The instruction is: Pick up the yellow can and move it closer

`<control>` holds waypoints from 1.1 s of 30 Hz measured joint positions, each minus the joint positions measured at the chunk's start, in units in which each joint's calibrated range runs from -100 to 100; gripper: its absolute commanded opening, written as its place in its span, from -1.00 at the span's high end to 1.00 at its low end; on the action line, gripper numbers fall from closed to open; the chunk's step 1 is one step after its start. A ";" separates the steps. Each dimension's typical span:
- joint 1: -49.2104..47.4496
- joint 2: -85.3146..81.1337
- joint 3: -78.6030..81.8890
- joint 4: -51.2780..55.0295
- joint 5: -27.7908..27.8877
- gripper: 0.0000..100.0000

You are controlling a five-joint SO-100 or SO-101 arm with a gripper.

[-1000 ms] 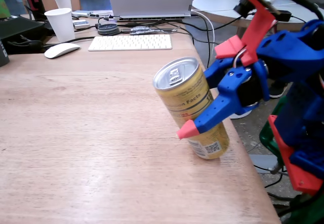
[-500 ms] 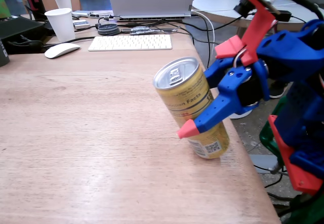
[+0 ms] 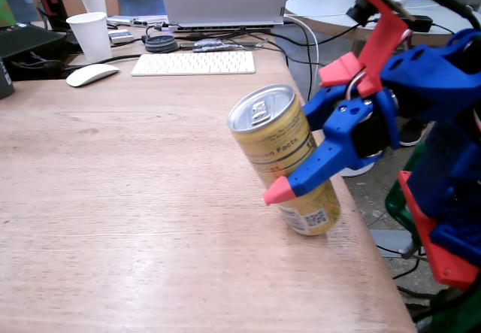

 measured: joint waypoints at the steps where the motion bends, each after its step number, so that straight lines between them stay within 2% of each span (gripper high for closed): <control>1: 0.09 0.00 0.00 0.00 0.05 0.57; 8: 0.19 0.00 0.00 0.00 0.10 0.57; 13: 0.38 0.17 0.09 -4.55 0.44 0.57; 33: 0.38 0.17 0.18 -4.64 0.44 0.58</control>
